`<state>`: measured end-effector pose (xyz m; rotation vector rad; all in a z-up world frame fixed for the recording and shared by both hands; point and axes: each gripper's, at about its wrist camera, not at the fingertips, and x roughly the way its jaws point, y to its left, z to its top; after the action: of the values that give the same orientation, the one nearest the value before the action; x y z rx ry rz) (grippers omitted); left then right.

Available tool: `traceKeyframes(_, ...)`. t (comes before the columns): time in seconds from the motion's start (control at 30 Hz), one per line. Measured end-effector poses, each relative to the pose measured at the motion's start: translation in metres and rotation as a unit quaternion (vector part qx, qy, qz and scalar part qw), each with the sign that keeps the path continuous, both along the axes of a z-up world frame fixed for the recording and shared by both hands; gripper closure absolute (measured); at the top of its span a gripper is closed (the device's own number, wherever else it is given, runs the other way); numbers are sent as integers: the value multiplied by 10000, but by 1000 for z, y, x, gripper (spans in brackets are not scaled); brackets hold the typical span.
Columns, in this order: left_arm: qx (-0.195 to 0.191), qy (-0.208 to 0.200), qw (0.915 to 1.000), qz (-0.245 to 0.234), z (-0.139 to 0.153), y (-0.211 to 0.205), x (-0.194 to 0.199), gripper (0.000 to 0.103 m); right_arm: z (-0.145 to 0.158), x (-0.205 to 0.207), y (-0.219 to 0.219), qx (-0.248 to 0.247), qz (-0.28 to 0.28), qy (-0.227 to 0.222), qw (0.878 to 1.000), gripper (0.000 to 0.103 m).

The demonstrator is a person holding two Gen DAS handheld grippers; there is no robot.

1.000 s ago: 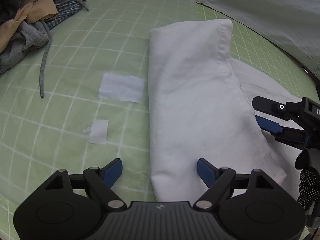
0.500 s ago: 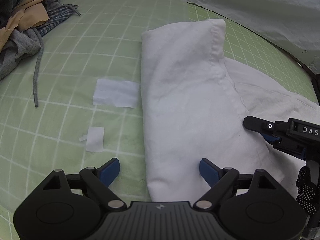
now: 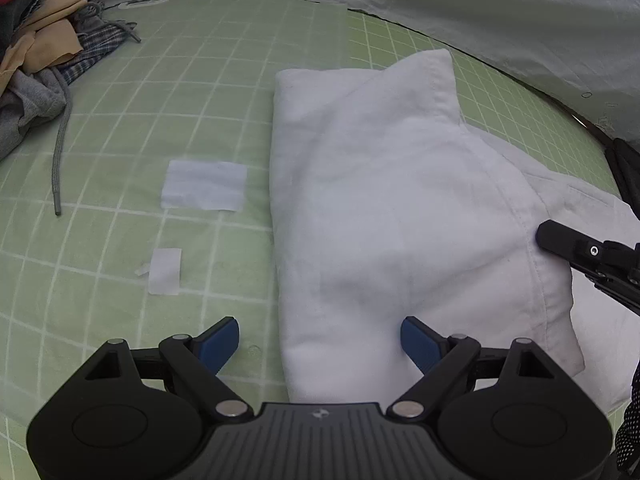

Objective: Fold clothes

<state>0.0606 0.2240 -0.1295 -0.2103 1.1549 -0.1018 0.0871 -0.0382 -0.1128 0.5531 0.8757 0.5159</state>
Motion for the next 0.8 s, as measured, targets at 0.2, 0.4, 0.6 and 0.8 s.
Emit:
traceKeyframes(0.2, 131, -63, 9978, -646, 3, -34, -9, 15, 12, -27, -39, -338, -701, 40, 9970, 99)
traceKeyframes(0.4, 460, 338, 9949, -834, -16, -47, -16, 14, -37, -24, -43, -1254, -1007, 1055, 9813, 98)
traceKeyframes(0.6, 474, 404, 9960, -641, -14, -47, -23, 14, -25, -37, -44, -1466, -1030, 774, 9808, 64)
traceKeyframes(0.8, 664, 284, 9953, -648, -7, -66, -30, 14, -11, -59, -63, -1669, -1317, 496, 9759, 17)
